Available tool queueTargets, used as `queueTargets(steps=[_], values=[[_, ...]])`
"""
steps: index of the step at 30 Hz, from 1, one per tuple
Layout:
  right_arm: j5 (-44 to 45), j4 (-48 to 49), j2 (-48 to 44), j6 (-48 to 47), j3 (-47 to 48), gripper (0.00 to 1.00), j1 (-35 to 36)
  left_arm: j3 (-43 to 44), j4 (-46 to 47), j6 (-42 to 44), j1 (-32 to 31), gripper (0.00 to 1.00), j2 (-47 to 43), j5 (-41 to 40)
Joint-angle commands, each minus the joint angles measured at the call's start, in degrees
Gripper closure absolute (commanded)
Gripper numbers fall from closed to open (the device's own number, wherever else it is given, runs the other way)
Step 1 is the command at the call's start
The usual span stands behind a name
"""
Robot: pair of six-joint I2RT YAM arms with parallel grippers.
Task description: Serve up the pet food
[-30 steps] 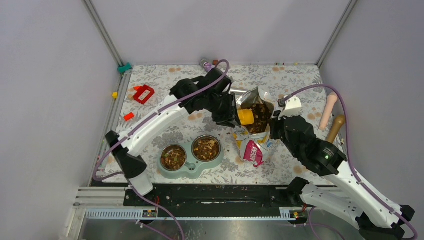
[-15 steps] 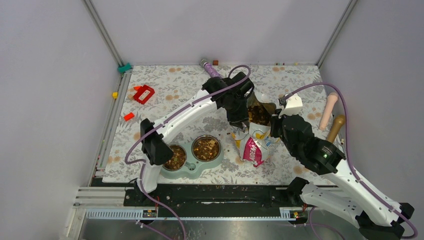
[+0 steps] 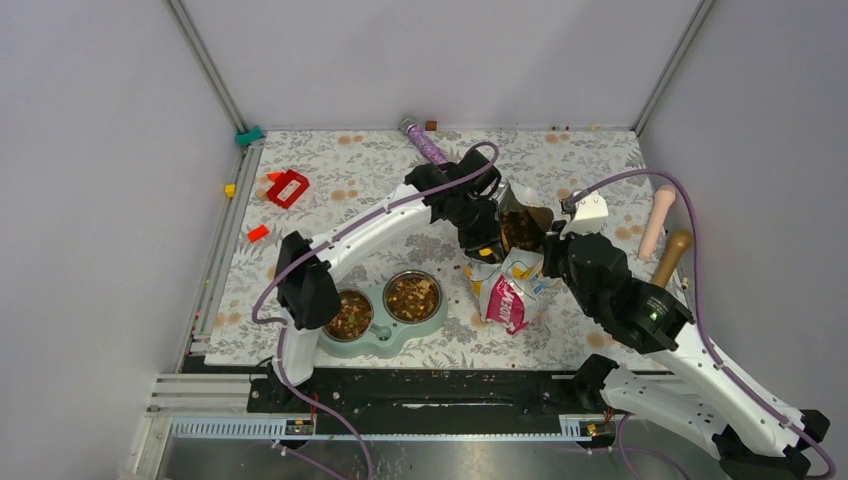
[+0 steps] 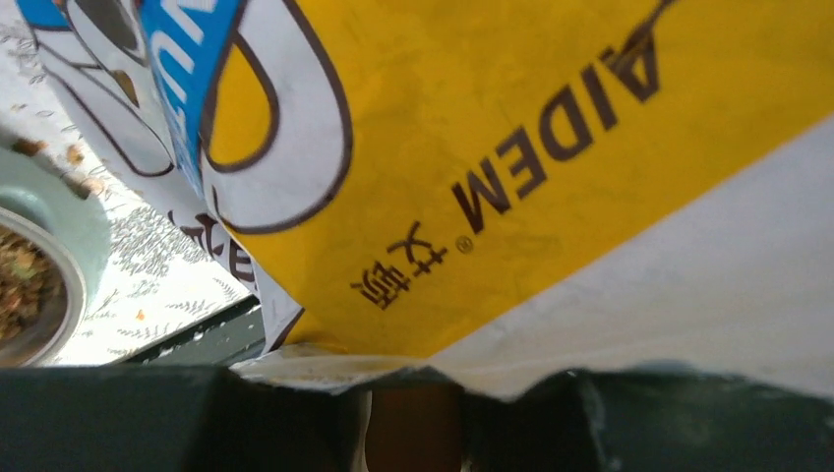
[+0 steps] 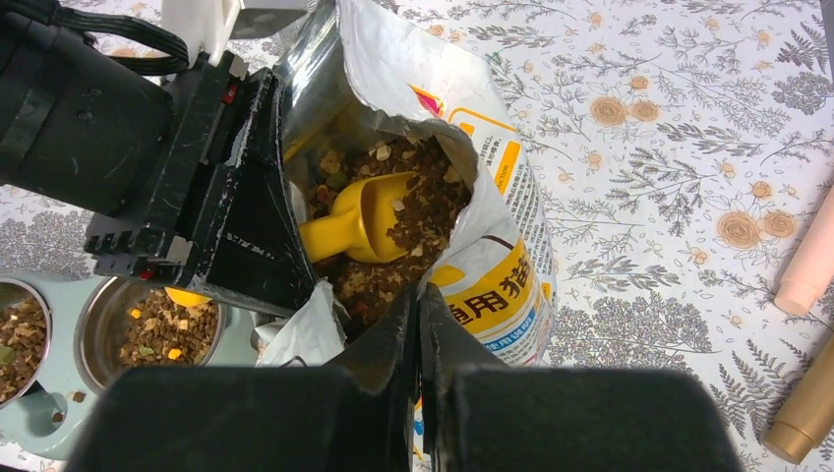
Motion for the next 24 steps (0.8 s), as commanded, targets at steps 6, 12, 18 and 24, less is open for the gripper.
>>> queueTargets(steps=[6, 12, 18, 24], values=[[-0.3, 5.1, -2.8, -0.4, -1.0, 1.00, 0.6, -31.0, 39.2, -3.0, -0.3, 1.00, -8.1, 15.4], [0.0, 5.4, -2.9, -0.9, -1.2, 1.00, 0.6, -42.7, 57.0, -7.1, 0.5, 1.00, -17.4, 16.0], [0.9, 5.8, -3.1, -1.4, -1.4, 1.00, 0.6, -48.8, 66.3, -7.5, 0.7, 1.00, -24.2, 15.7], [1.0, 5.8, -3.9, -1.4, -1.6, 1.00, 0.6, -51.1, 64.8, -7.7, 0.9, 1.00, -29.2, 14.6]])
